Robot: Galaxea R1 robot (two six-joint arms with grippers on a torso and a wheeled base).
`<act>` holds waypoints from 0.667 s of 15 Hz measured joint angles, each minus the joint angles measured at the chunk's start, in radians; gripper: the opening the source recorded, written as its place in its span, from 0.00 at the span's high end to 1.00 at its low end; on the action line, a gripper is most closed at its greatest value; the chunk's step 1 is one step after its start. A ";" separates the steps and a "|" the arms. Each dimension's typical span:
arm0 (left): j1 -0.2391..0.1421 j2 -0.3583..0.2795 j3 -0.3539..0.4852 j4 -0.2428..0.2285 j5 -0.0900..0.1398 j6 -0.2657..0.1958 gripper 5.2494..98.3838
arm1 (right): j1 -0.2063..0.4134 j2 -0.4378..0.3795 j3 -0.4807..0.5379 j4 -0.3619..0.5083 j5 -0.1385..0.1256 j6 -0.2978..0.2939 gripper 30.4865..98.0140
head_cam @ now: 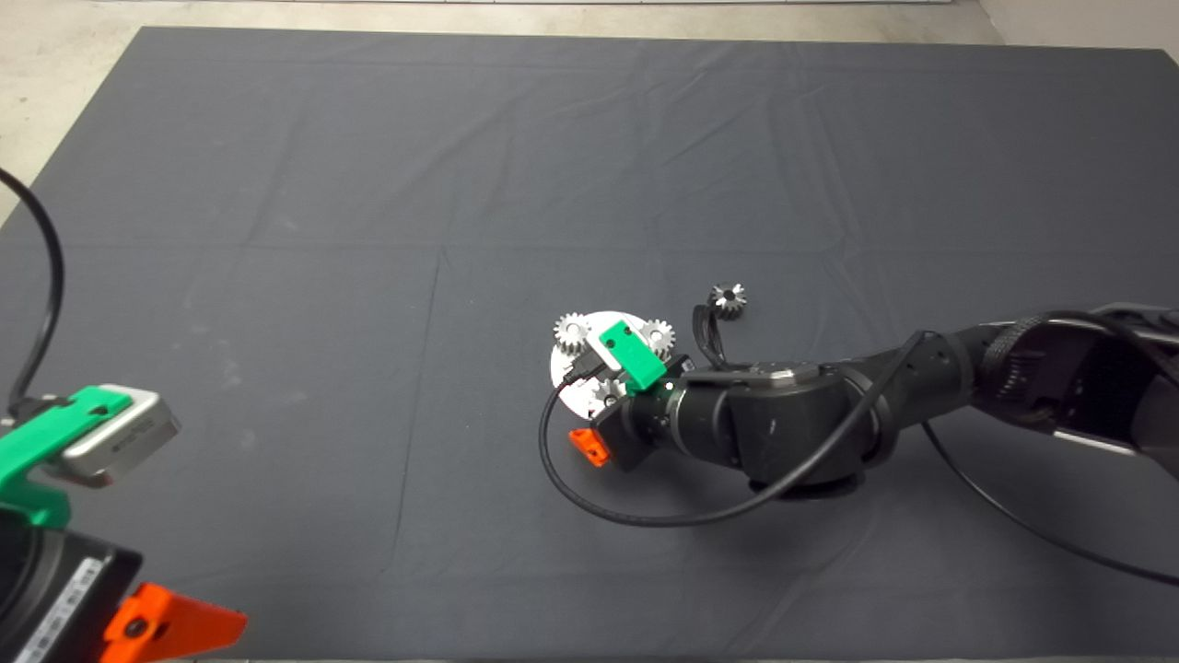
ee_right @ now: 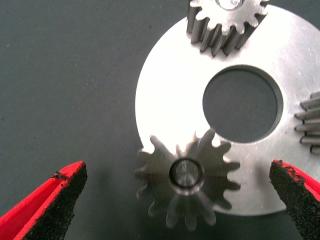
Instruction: Remove an incorrectly installed larger gear and replace it with the correct smaller gear
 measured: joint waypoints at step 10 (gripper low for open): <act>0.000 0.000 0.000 0.000 0.000 0.000 0.01 | -0.025 0.036 -0.068 -0.018 0.001 -0.035 0.12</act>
